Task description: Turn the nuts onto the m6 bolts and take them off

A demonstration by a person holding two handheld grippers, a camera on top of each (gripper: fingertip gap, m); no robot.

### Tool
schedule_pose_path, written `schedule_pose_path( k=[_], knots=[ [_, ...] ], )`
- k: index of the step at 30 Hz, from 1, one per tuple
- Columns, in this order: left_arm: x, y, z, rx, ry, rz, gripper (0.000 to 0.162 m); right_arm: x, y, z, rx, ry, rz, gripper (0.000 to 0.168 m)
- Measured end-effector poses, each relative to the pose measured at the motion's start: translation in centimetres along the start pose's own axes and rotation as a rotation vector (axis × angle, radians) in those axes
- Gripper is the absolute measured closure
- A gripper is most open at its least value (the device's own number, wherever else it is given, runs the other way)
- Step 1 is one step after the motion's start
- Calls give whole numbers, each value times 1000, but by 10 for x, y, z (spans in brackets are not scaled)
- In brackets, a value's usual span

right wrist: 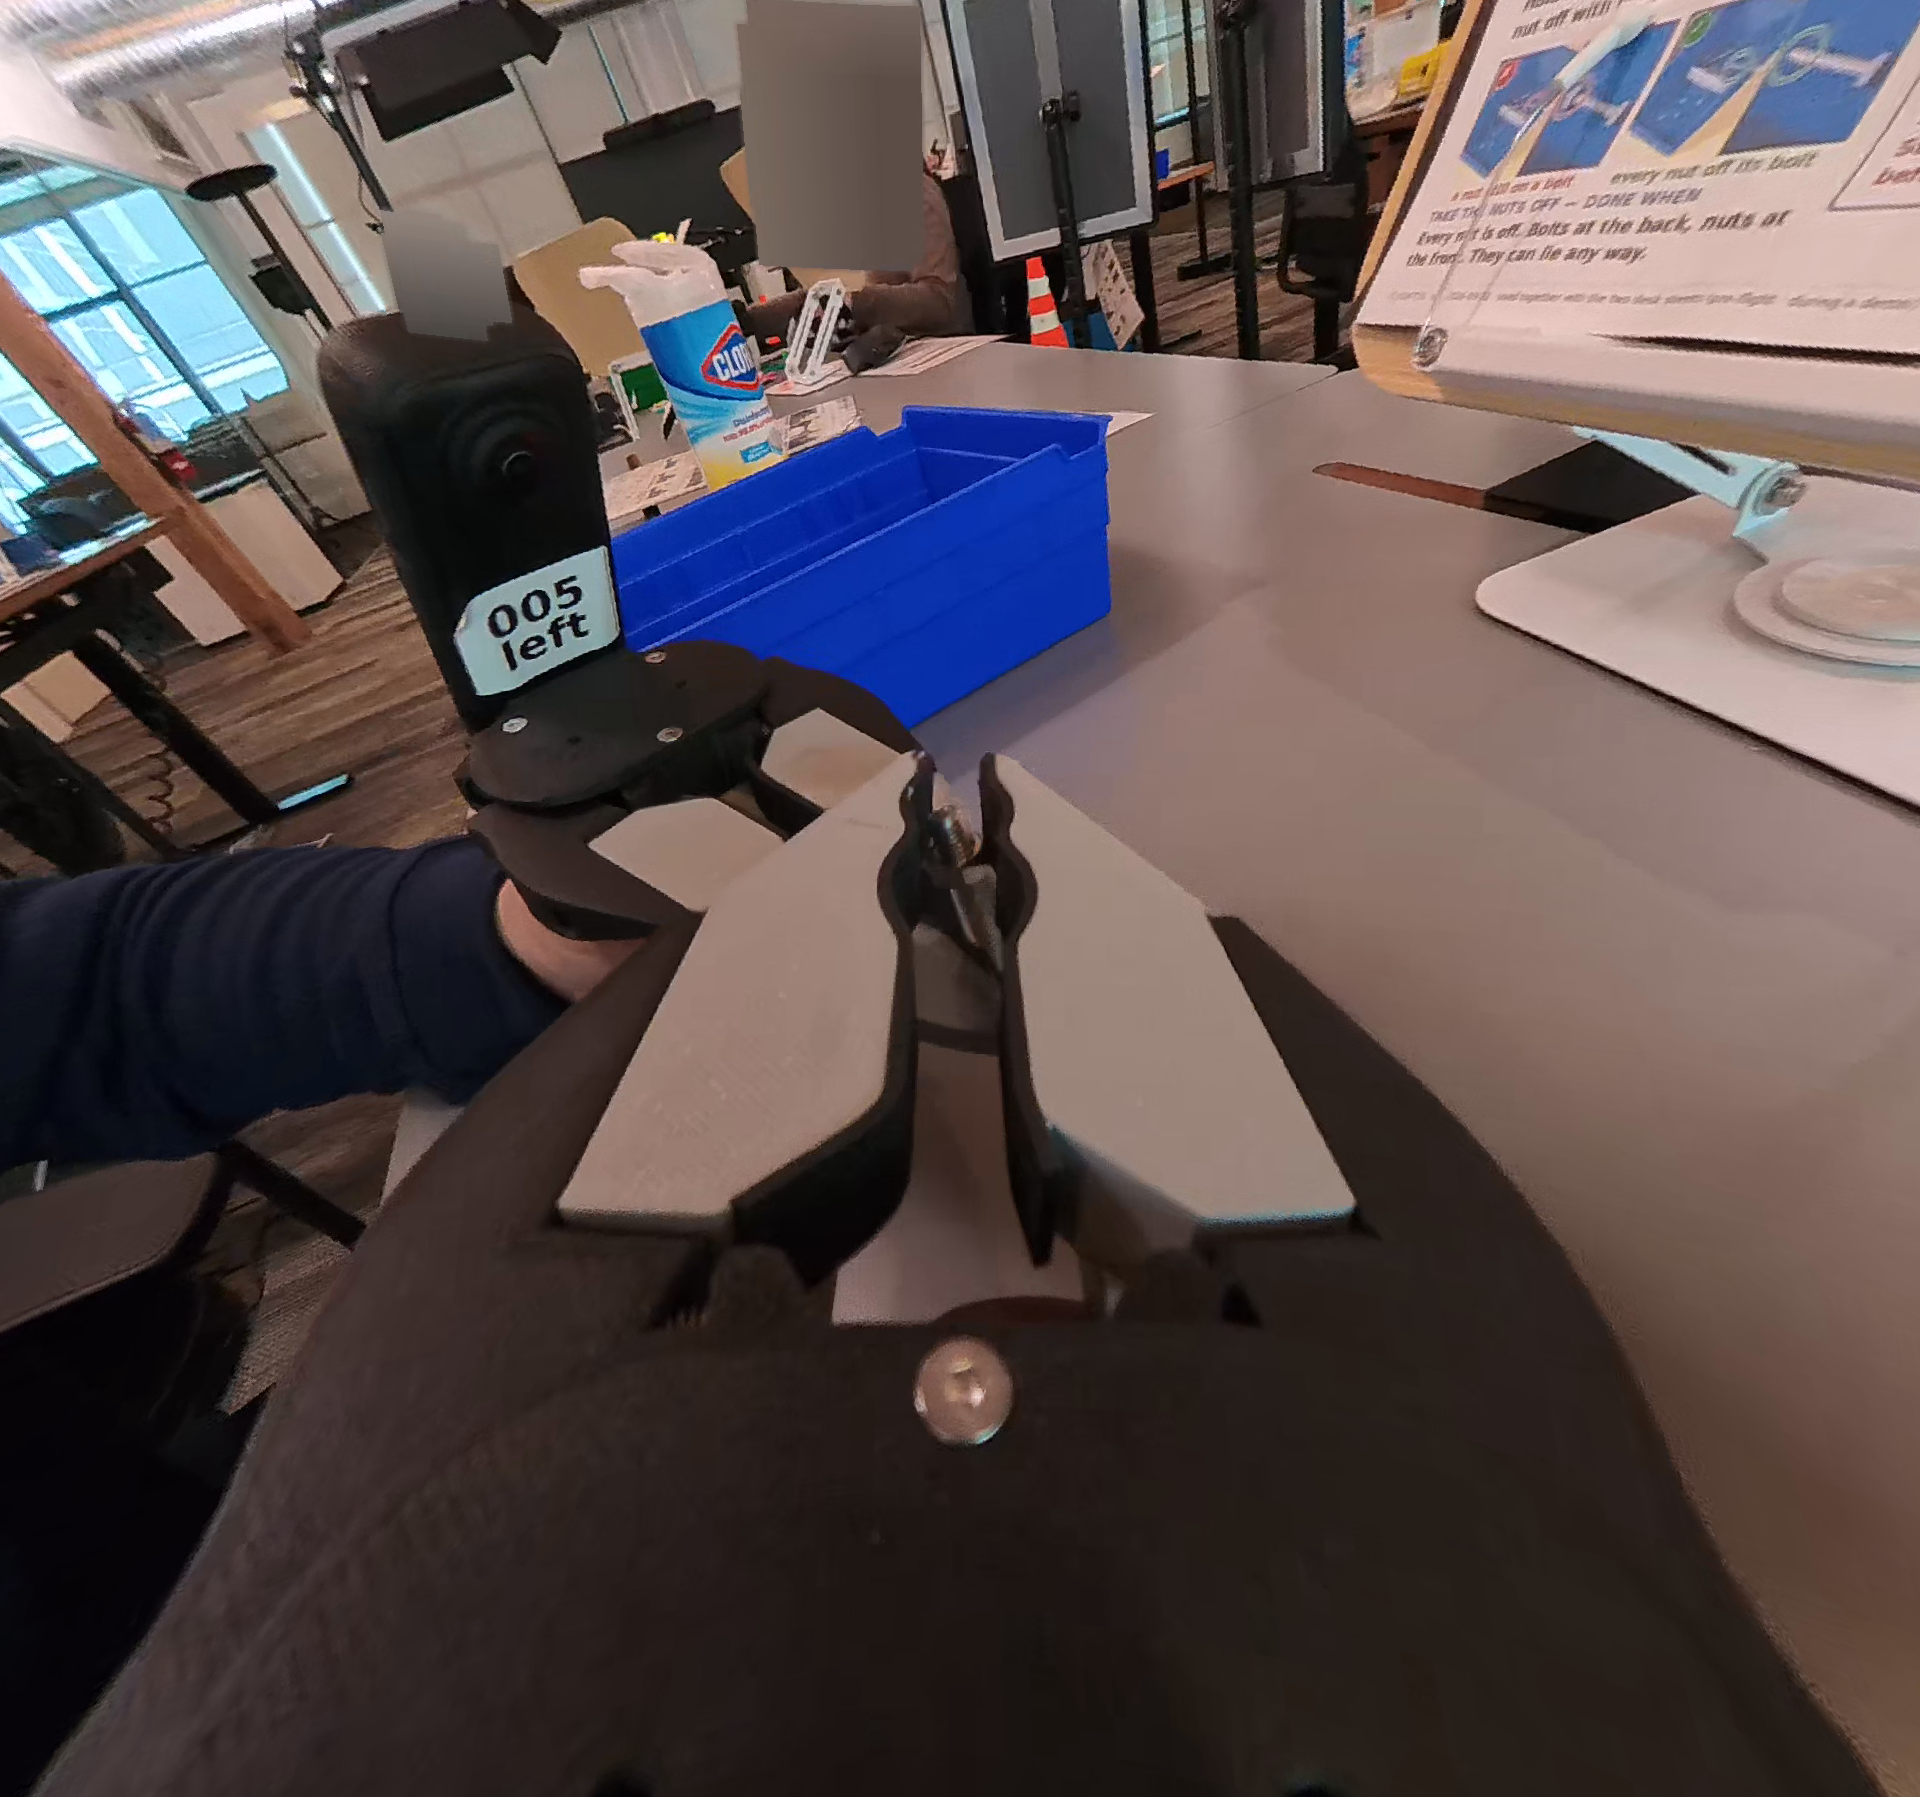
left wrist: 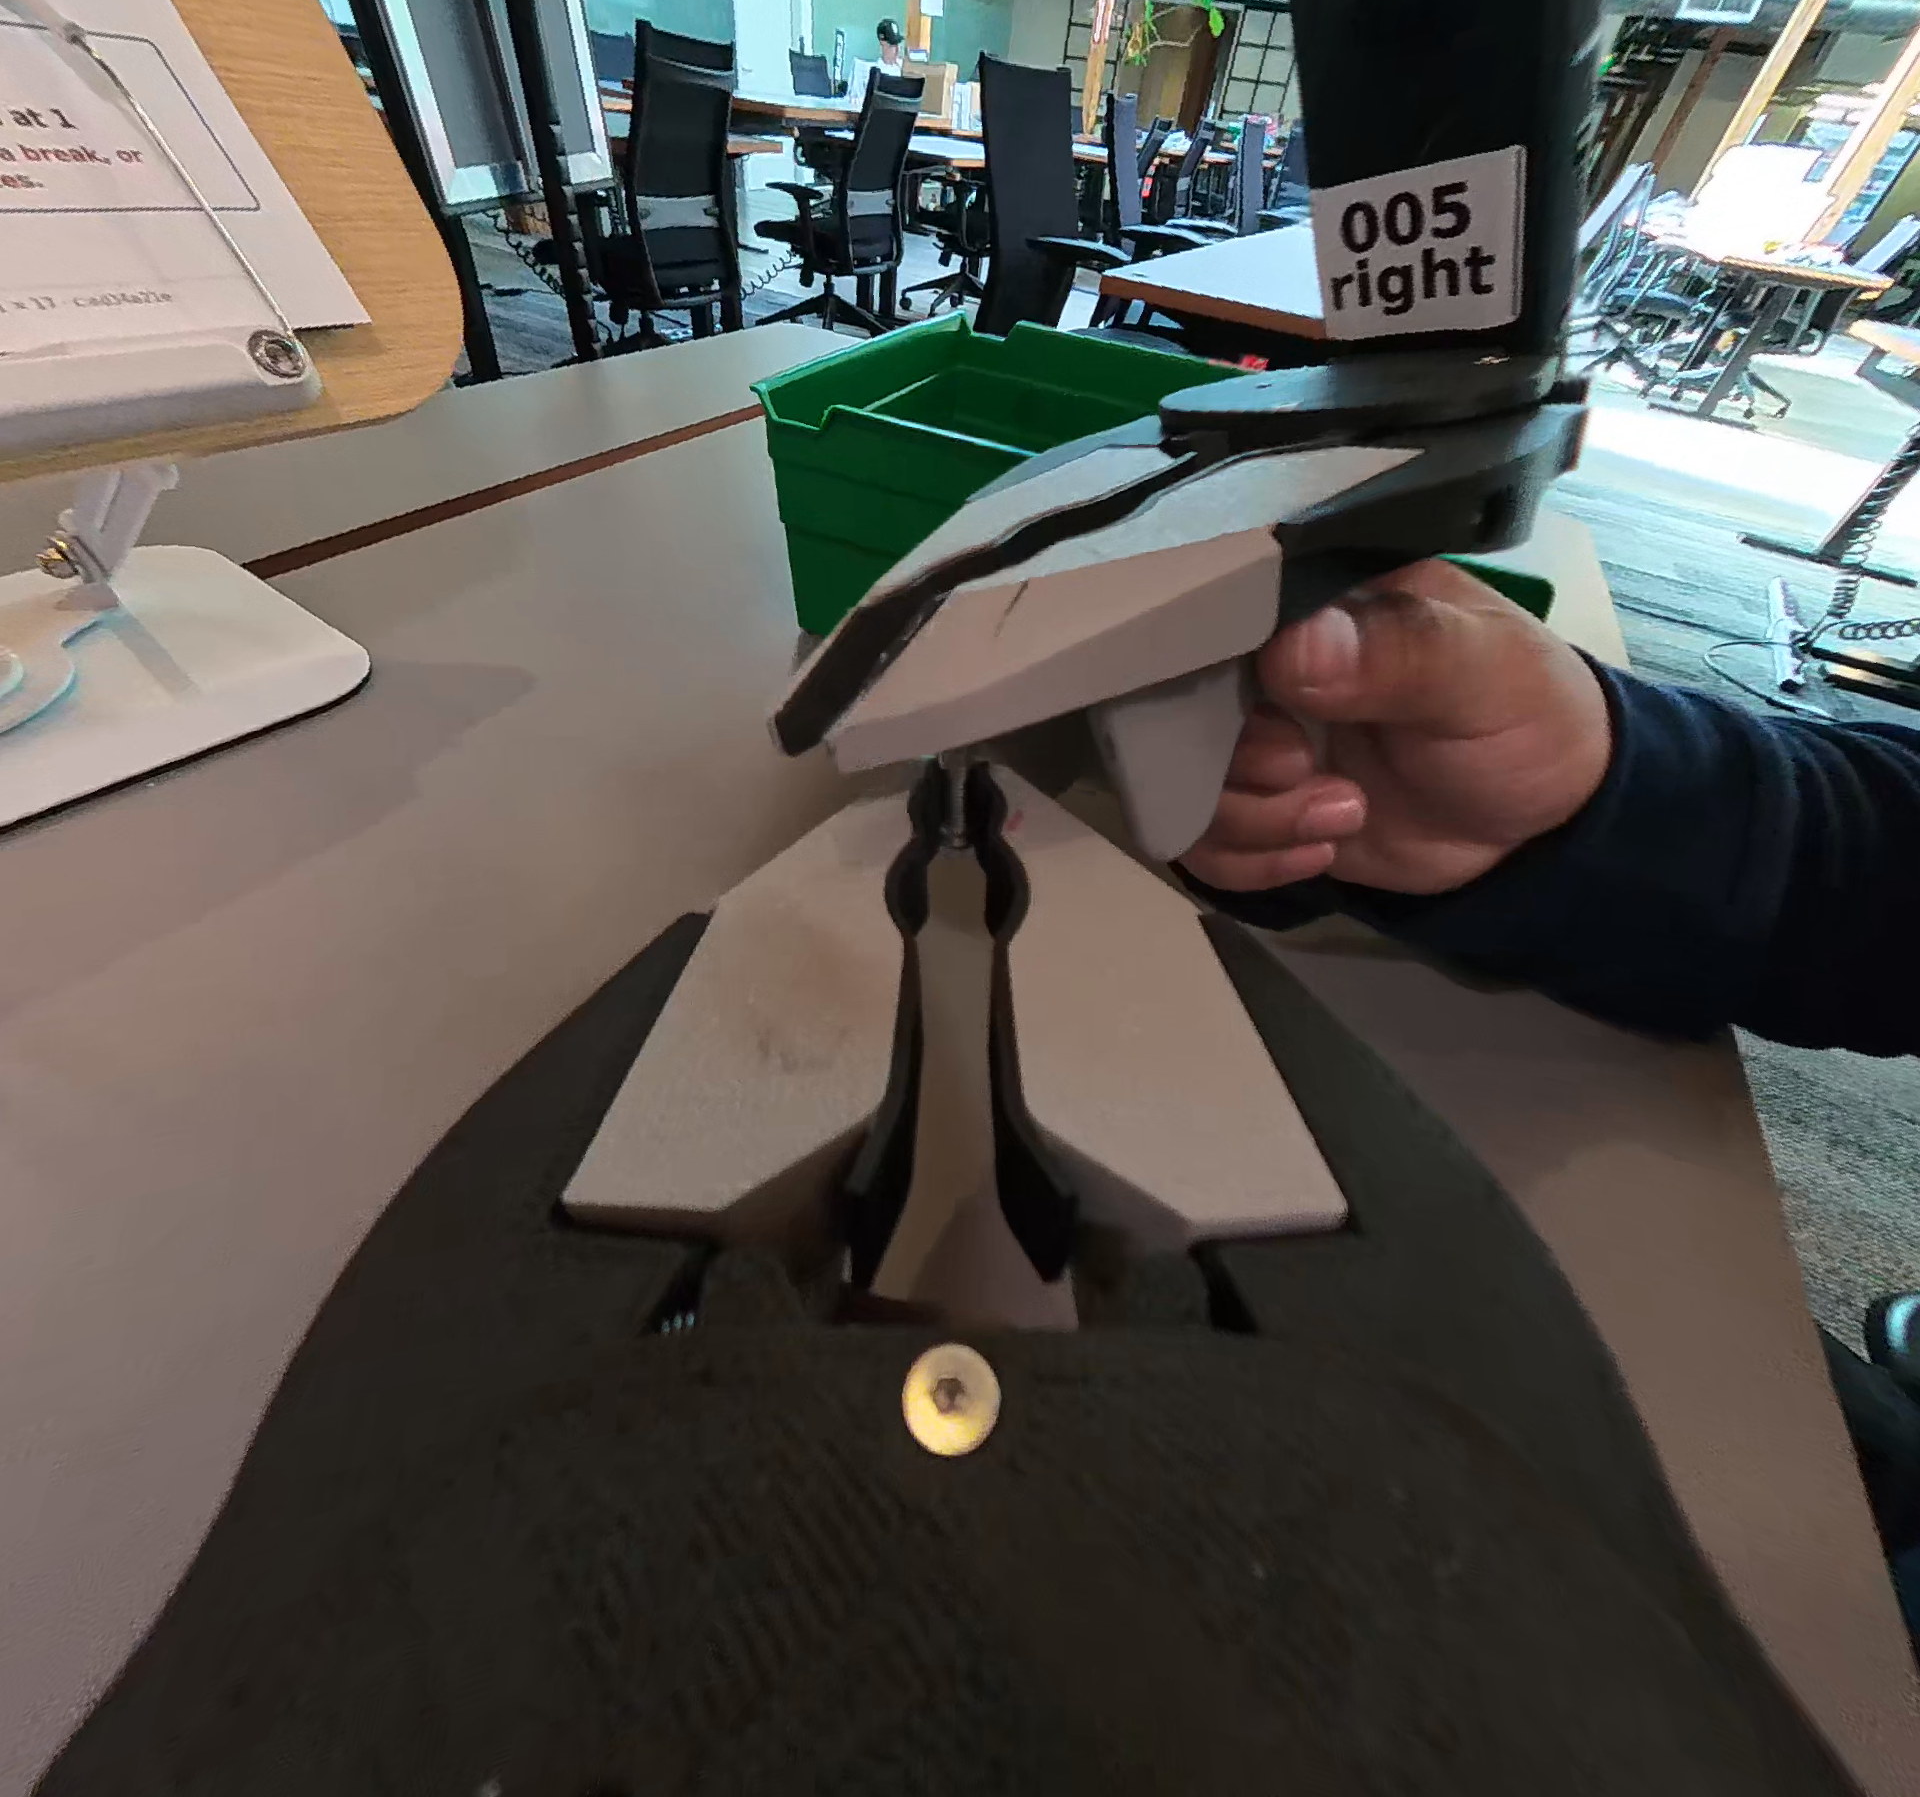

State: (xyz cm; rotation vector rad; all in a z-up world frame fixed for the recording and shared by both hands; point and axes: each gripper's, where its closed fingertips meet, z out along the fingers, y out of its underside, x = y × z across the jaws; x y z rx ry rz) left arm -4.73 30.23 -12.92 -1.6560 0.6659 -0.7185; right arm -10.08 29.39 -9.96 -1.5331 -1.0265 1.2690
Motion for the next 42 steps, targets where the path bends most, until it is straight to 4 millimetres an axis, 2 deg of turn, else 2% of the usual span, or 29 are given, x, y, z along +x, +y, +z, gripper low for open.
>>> schedule_pose_path(
  k=[6,9,13,16,18,25,27,30,32,34,36,39,42],
  knots=[
    [-8,6,1,-24,-52,16,160,12,1,-2,4,54,-6,164],
    [-12,1,-2,4,-57,-5,160,19,-4,-6,39,73,34,146],
    [-17,1,-4,11,-58,-38,160,12,-6,-5,46,25,48,132],
    [-20,-3,-5,27,-89,-50,160,24,-5,-7,45,111,25,139],
    [-21,-4,-6,33,-81,-63,160,31,-8,-12,57,149,39,137],
    [-35,-7,-12,62,-126,-114,160,26,-15,-16,91,116,25,138],
    [-32,-5,-11,42,-131,-69,160,19,-16,-13,91,76,21,138],
    [-20,-5,-7,29,-109,-25,160,16,-6,-6,31,69,-1,136],
    [-19,-6,-7,24,-114,-14,160,25,-3,-7,3,139,-30,138],
    [-28,-8,-12,33,-149,-27,160,31,-7,-13,10,188,-57,138],
    [-36,-13,-18,56,-151,-68,160,41,-17,-24,76,255,-49,162],
    [-40,-14,-21,65,-165,-69,160,25,-26,-23,127,155,-53,153],
    [-31,-12,-16,53,-139,-53,160,15,-18,-13,95,113,-44,145]
  ],
)
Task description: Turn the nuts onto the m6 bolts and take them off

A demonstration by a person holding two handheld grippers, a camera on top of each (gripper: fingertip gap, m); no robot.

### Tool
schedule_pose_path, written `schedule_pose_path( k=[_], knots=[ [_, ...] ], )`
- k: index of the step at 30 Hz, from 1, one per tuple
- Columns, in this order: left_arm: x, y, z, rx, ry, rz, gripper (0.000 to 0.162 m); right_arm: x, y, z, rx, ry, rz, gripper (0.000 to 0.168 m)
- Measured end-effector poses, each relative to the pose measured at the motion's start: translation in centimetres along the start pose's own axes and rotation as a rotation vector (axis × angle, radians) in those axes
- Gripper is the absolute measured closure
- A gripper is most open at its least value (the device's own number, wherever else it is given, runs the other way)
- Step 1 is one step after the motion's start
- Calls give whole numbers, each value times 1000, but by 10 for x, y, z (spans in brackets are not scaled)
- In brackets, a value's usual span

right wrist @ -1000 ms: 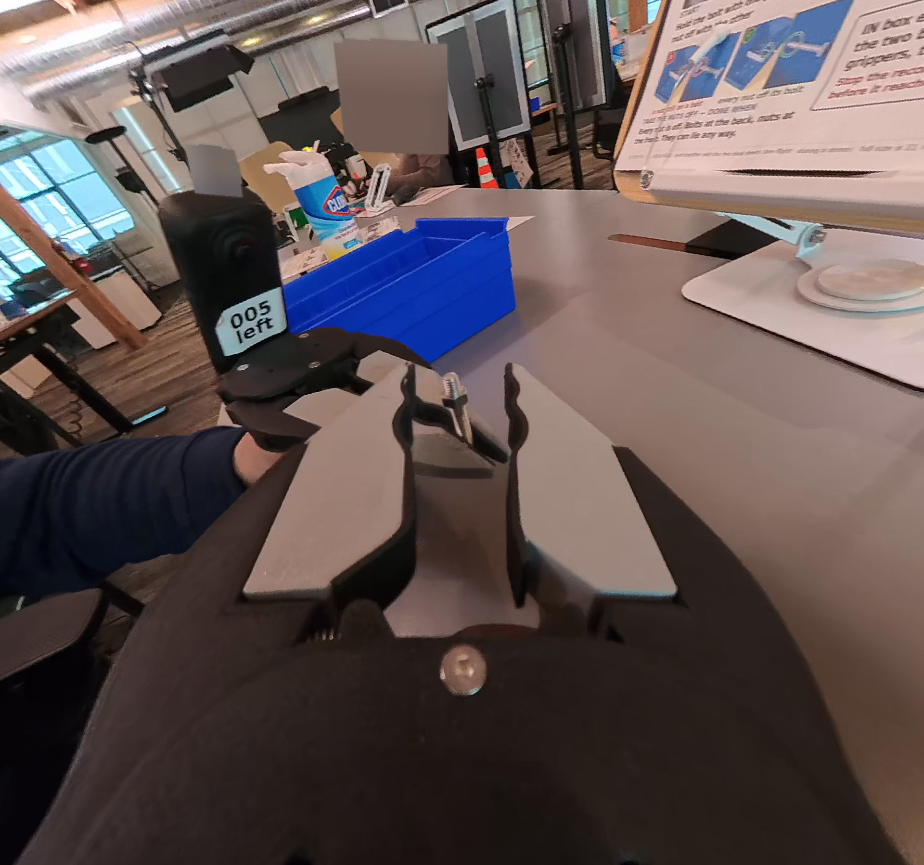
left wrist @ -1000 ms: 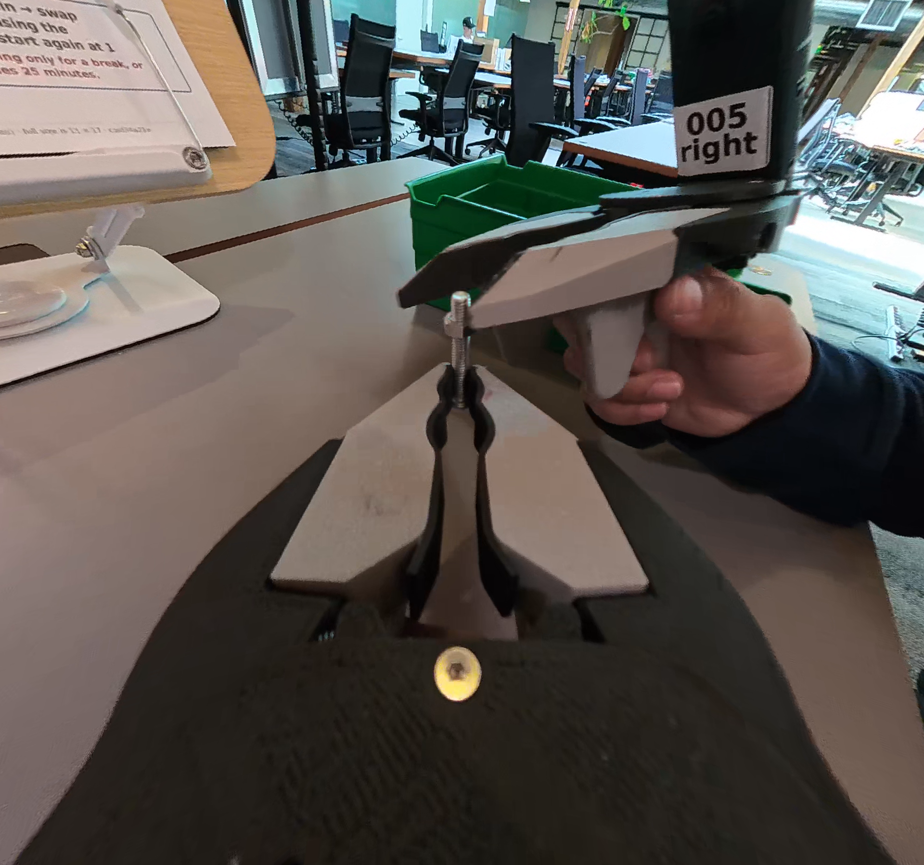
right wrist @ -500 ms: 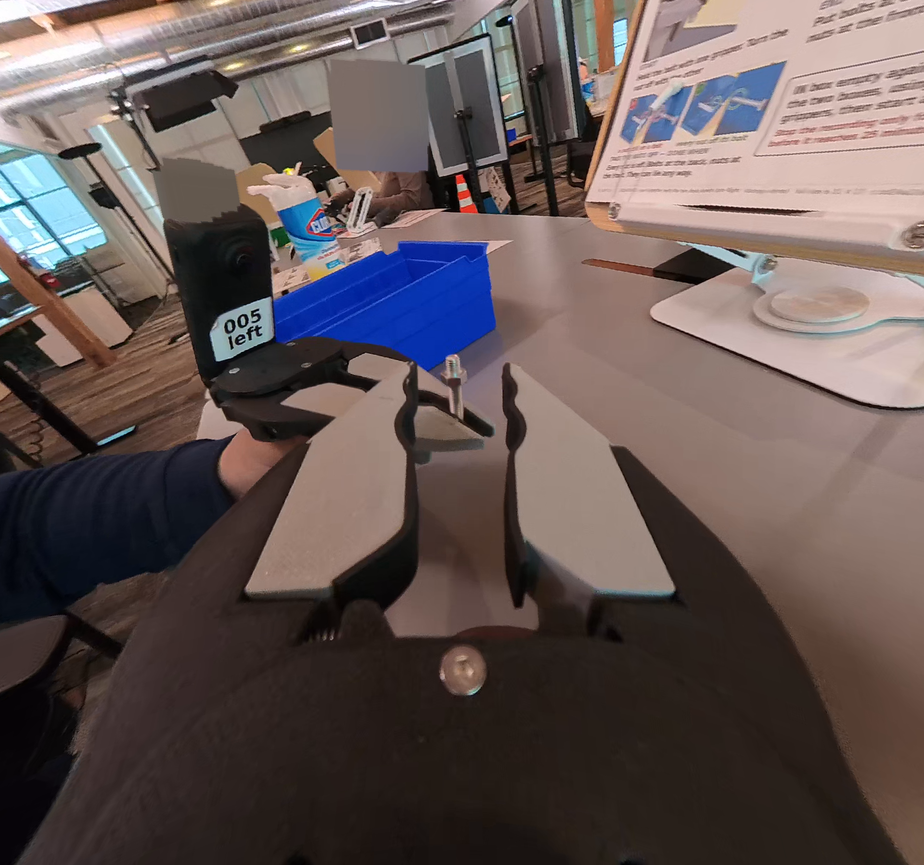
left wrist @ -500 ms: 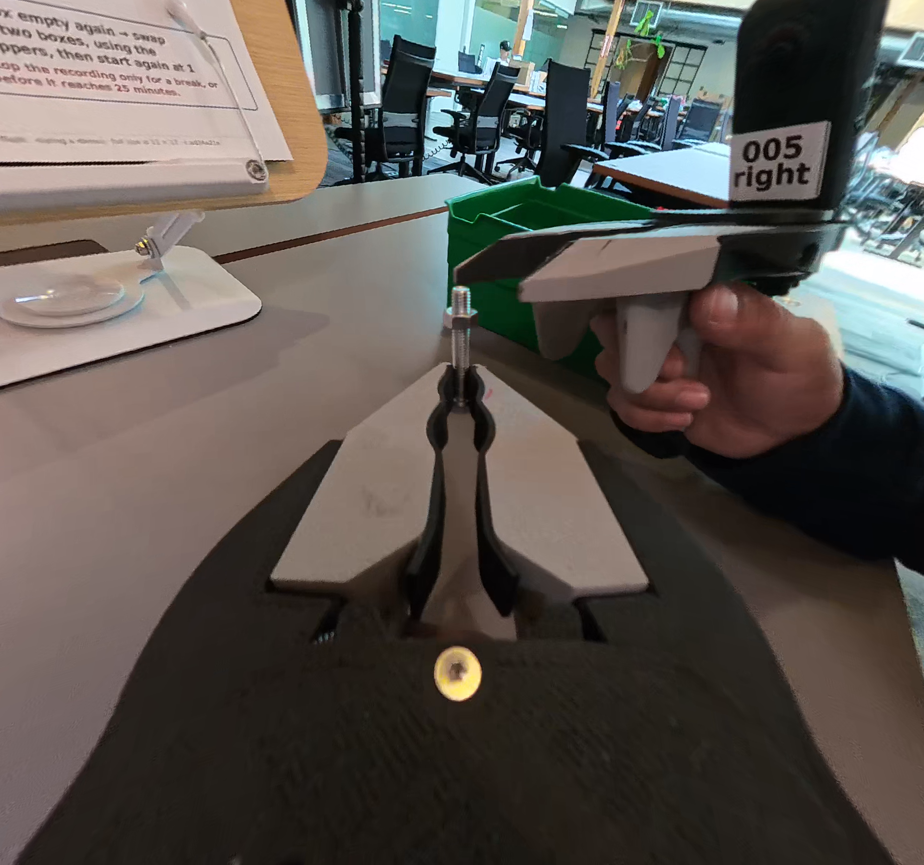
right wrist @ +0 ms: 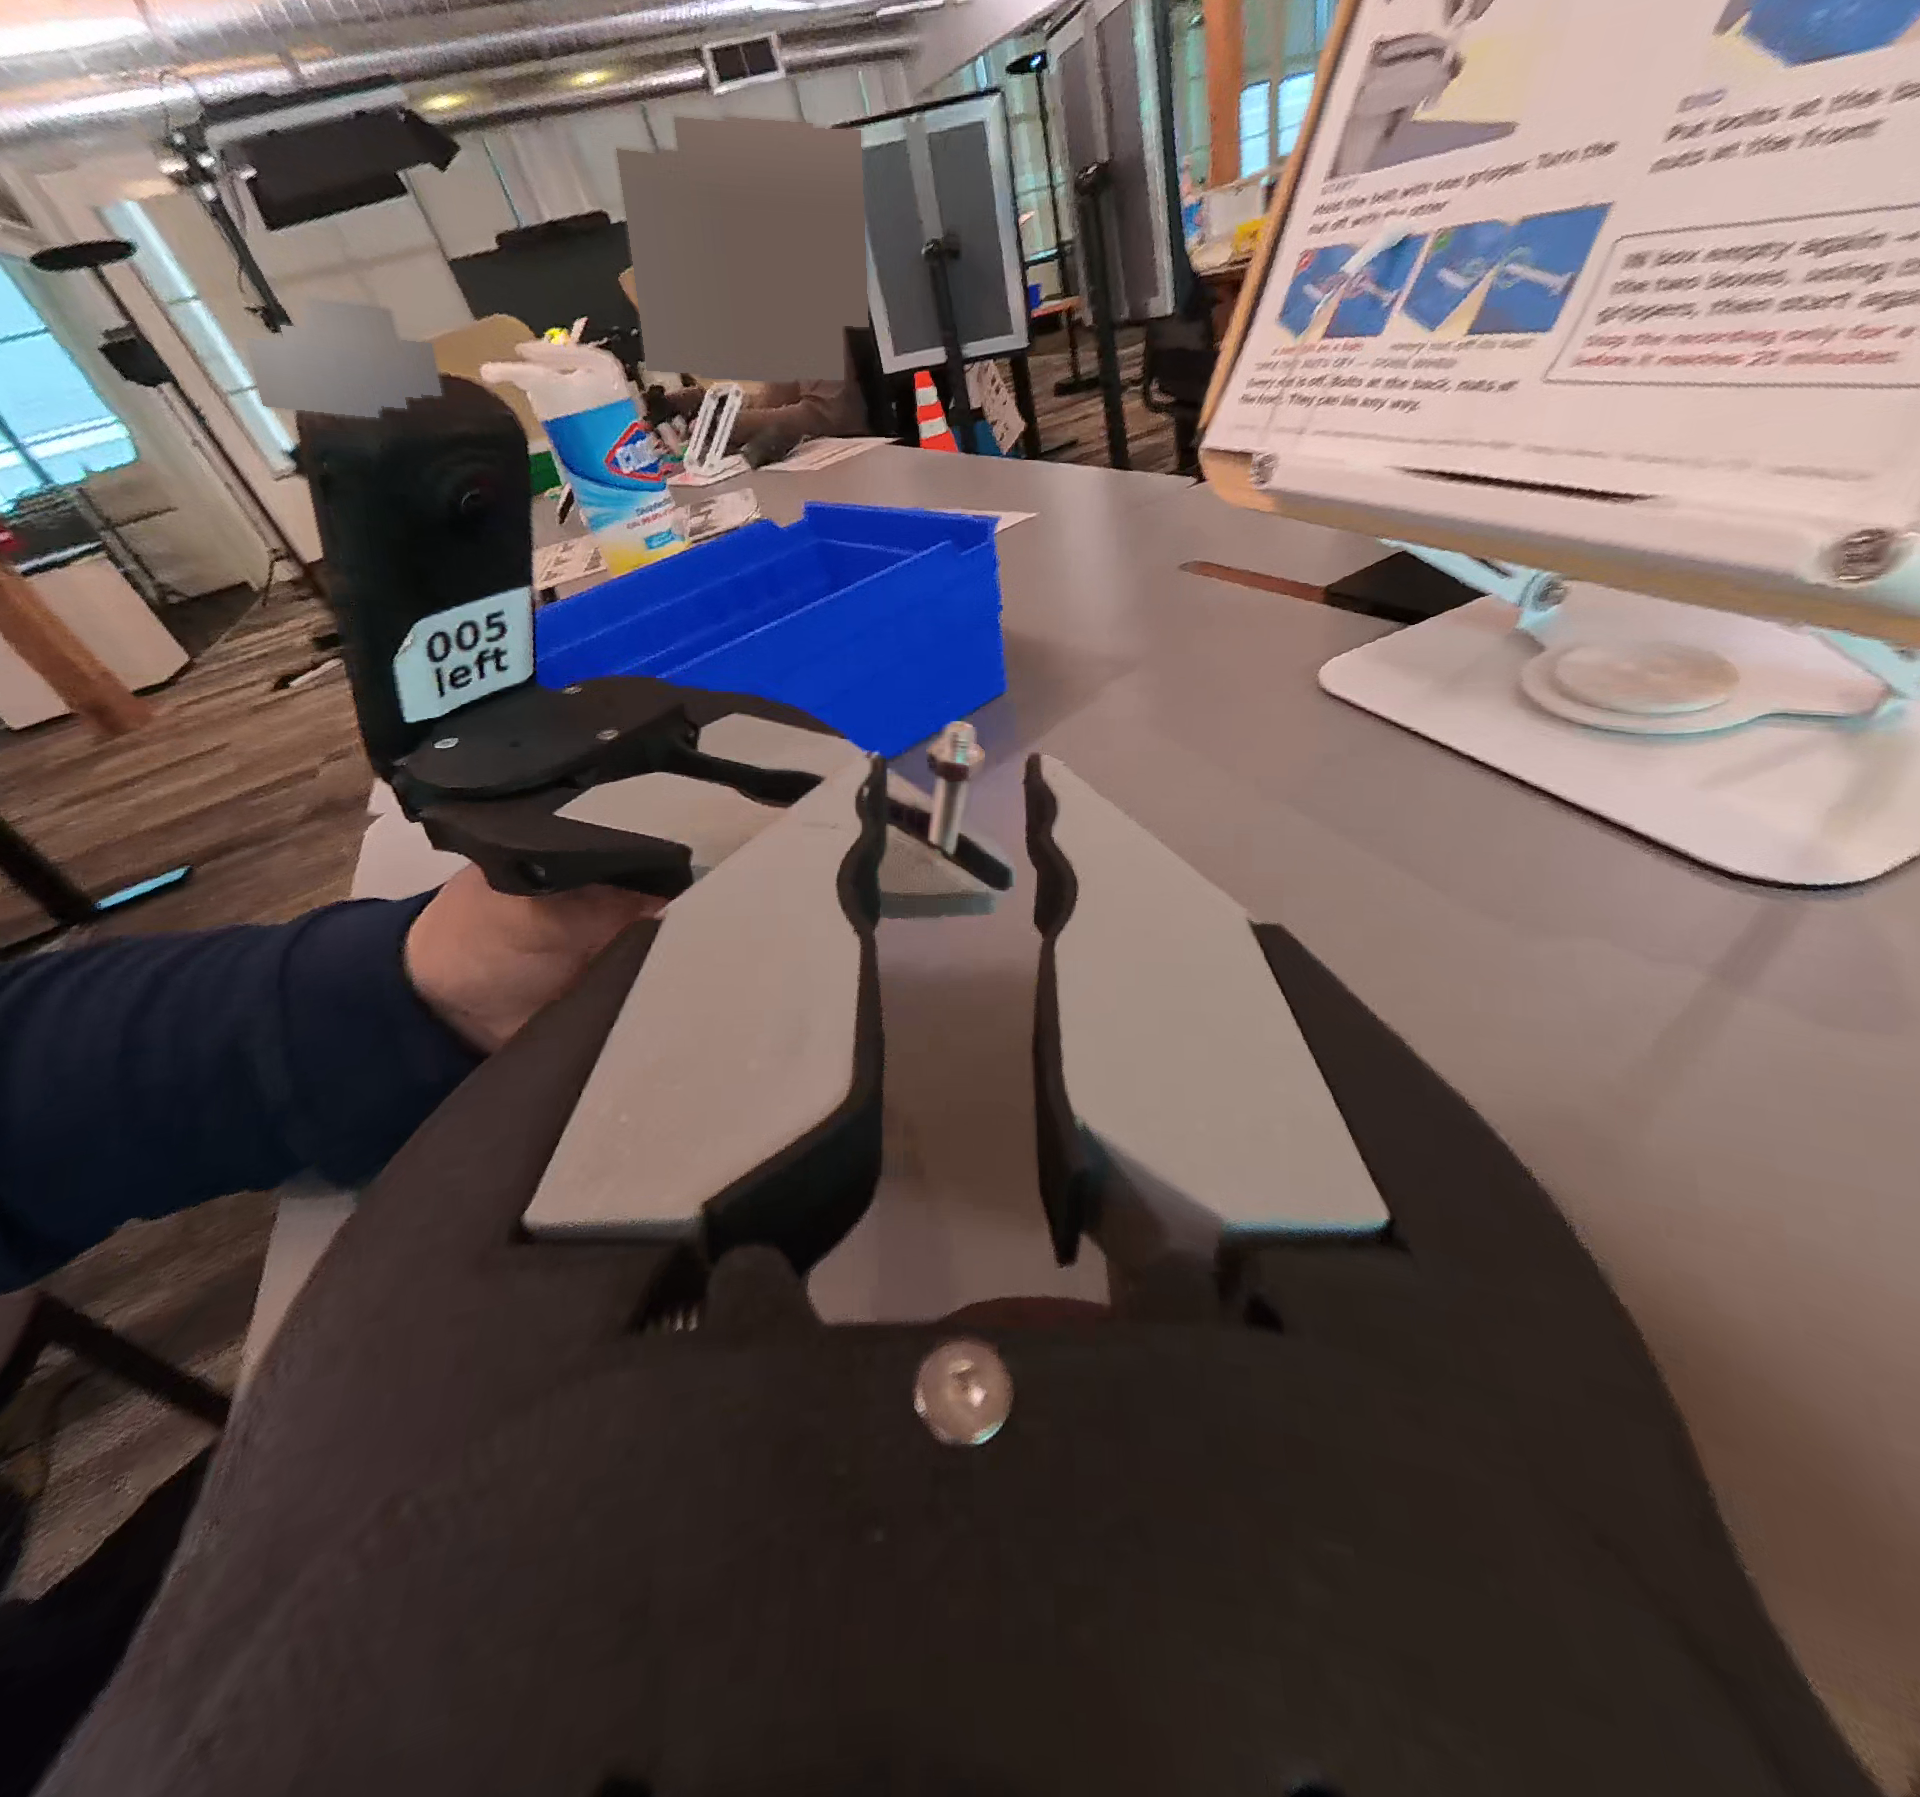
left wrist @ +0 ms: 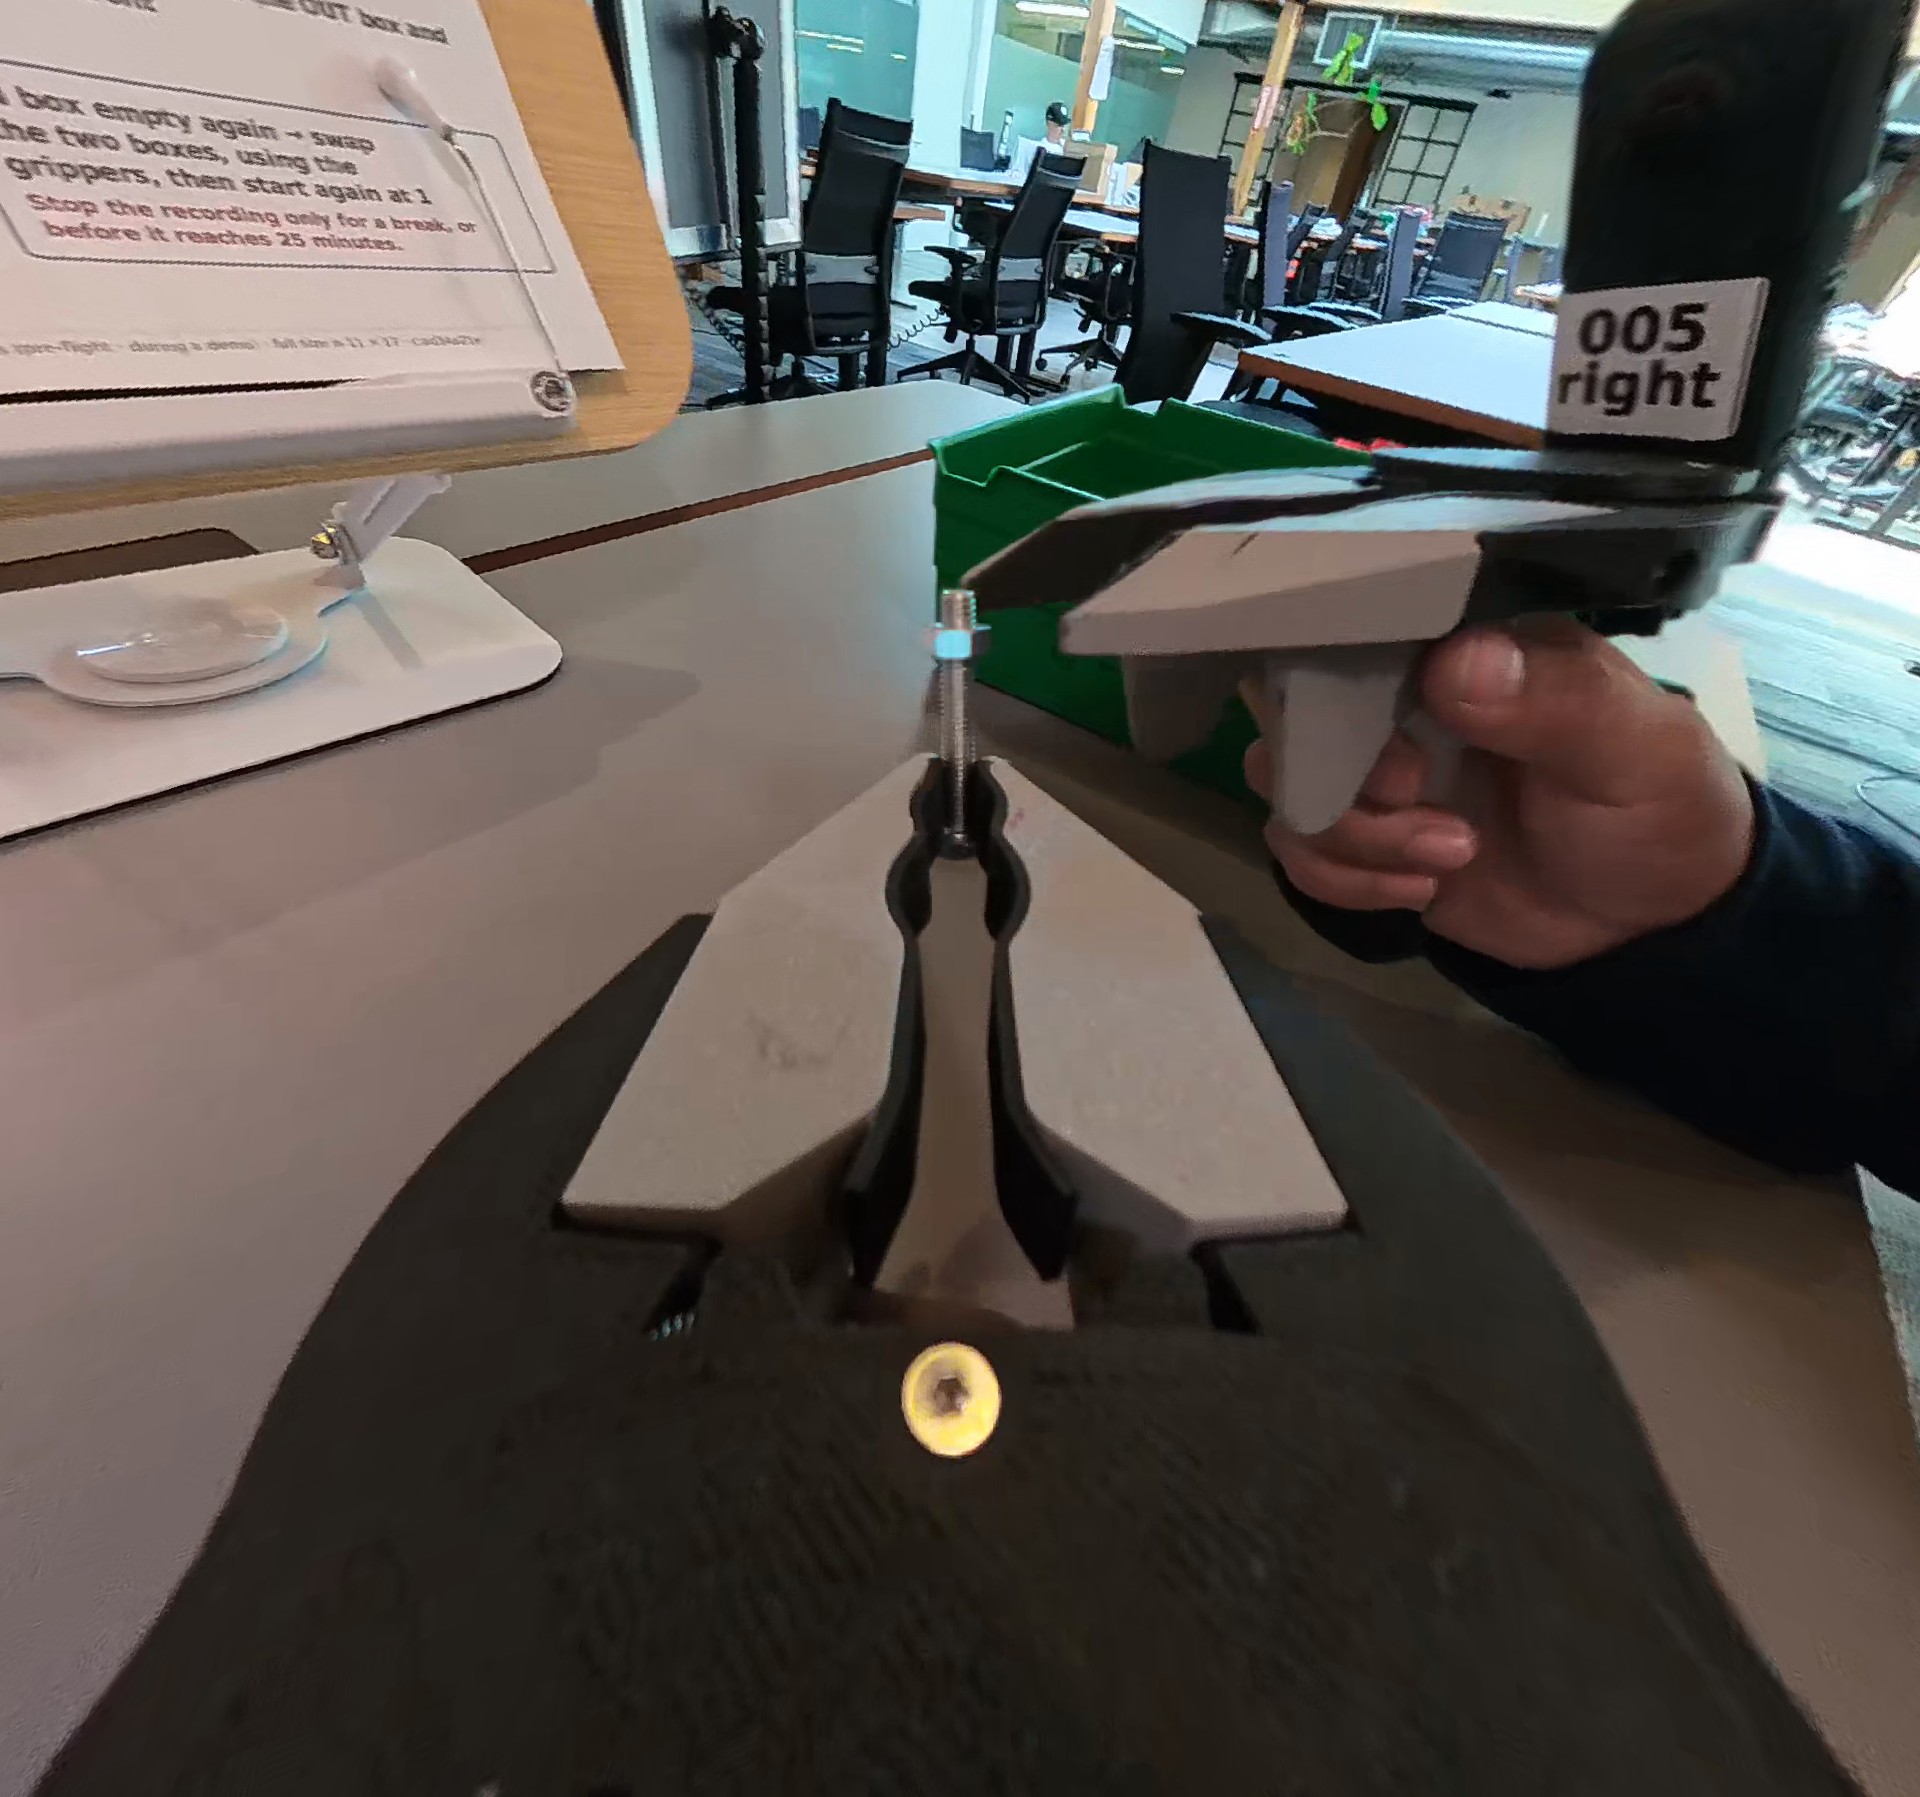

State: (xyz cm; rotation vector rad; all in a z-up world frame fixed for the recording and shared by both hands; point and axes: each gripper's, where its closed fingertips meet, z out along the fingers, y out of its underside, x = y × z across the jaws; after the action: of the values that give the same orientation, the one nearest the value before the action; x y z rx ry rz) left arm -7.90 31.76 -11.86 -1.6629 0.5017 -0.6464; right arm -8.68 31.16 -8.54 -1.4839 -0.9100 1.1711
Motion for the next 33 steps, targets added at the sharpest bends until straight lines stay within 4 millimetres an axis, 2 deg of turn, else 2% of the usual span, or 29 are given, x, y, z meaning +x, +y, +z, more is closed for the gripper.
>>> schedule_pose_path(
  k=[4,6,7,9,13,17,21,23,33],
  knots=[
    [7,1,2,-2,6,35,160,-6,11,6,-46,-42,40,140],
    [7,-1,1,7,12,32,160,6,11,4,-46,12,59,146],
    [6,-2,0,11,4,31,160,14,11,2,-48,43,75,134],
    [3,-4,-1,24,-5,28,160,19,7,-2,-21,26,122,144],
    [2,-4,-1,27,-5,20,160,11,-1,-4,25,-34,143,139],
    [8,0,3,11,6,32,160,-11,-2,1,26,-116,103,141],
    [13,4,5,-3,22,37,160,-10,11,7,-38,-97,104,147],
    [16,5,5,-10,35,41,160,-6,12,6,-35,-80,93,162],
    [17,10,4,-53,43,68,159,-8,16,5,-78,-104,111,162]
  ],
)
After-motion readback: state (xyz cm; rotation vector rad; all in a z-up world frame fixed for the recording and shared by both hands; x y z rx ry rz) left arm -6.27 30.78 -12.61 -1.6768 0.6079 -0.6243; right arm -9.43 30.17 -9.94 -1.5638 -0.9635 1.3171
